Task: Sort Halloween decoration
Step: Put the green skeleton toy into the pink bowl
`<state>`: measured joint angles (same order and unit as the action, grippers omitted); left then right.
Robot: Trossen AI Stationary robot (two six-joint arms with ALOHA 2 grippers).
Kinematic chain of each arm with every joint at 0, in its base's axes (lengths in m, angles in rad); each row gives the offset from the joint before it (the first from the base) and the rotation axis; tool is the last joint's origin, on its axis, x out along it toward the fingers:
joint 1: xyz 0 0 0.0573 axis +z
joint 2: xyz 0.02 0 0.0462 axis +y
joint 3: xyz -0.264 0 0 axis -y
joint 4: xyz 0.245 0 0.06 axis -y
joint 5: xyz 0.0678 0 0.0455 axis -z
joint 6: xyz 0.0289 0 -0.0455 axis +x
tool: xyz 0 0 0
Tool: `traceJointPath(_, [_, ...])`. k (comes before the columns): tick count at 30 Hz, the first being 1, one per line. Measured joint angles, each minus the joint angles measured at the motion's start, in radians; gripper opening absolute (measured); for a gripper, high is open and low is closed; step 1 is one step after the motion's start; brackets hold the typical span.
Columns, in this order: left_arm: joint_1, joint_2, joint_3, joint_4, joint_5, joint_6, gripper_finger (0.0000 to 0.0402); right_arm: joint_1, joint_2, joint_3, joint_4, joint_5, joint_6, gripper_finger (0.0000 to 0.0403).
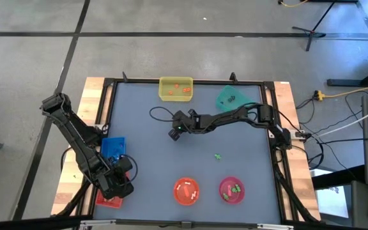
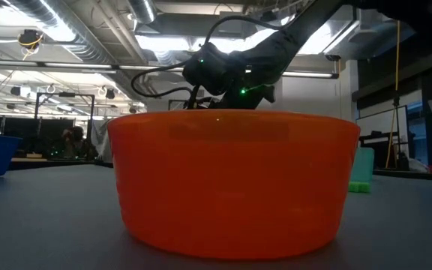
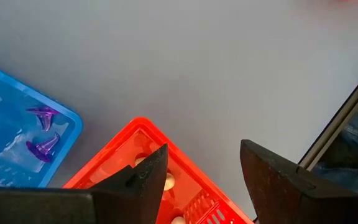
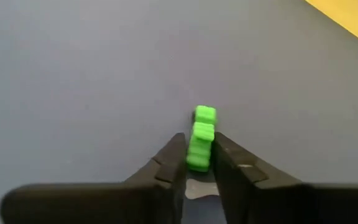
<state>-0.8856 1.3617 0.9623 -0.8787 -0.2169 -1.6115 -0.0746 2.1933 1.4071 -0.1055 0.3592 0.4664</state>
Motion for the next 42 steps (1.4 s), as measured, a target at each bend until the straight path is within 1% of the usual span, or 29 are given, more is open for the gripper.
traceJointPath(4, [0.000, 0.000, 0.000, 0.000, -0.002, 0.000, 0.0185, 0.000, 0.000, 0.000, 0.000, 0.000, 0.000, 0.0047])
traceJointPath(7, [0.000, 0.000, 0.000, 0.000, -0.002, 0.000, 0.0185, 0.000, 0.000, 0.000, 0.000, -0.001, 0.000, 0.0034])
traceJointPath(10, [0.000, 0.000, 0.000, 0.000, -0.003, 0.000, 0.0185, 0.001, 0.000, 0.000, 0.000, -0.007, -0.001, 0.0031])
traceJointPath(13, [0.000, 0.000, 0.000, 0.000, -0.003, 0.000, 0.0185, 0.002, 0.000, 0.000, 0.000, -0.022, -0.016, 0.0037])
traceJointPath(18, [0.000, 0.000, 0.000, 0.000, -0.006, 0.000, 0.0185, 0.000, -0.015, 0.000, -0.008, -0.078, -0.030, 0.0038])
traceJointPath(21, [0.000, -0.001, 0.000, 0.002, -0.020, 0.000, 0.0185, 0.002, -0.045, 0.000, -0.014, -0.132, -0.031, 0.0033])
traceJointPath(26, [0.000, -0.001, 0.000, 0.010, -0.076, 0.000, 0.0185, 0.004, -0.117, 0.000, -0.042, -0.274, -0.055, 0.0033])
traceJointPath(29, [0.000, -0.001, 0.000, 0.014, -0.128, 0.008, 0.0185, 0.009, -0.167, 0.000, -0.056, -0.411, -0.054, 0.0034])
traceJointPath(31, [0.000, -0.001, 0.000, 0.025, -0.174, 0.040, 0.0185, 0.022, -0.200, 0.000, -0.077, -0.498, -0.052, 0.0034])
traceJointPath(34, [0.000, -0.001, 0.000, 0.054, -0.276, 0.095, 0.0185, 0.060, -0.243, 0.000, -0.118, -0.611, -0.050, 0.0034])
traceJointPath(38, [0.000, -0.001, 0.000, 0.114, -0.436, 0.183, 0.0185, 0.139, -0.303, 0.001, -0.208, -0.718, -0.049, 0.0034])
traceJointPath(42, [0.000, -0.001, 0.000, 0.171, -0.542, 0.286, 0.0185, 0.243, -0.357, 0.001, -0.327, -0.773, -0.049, 0.0034])
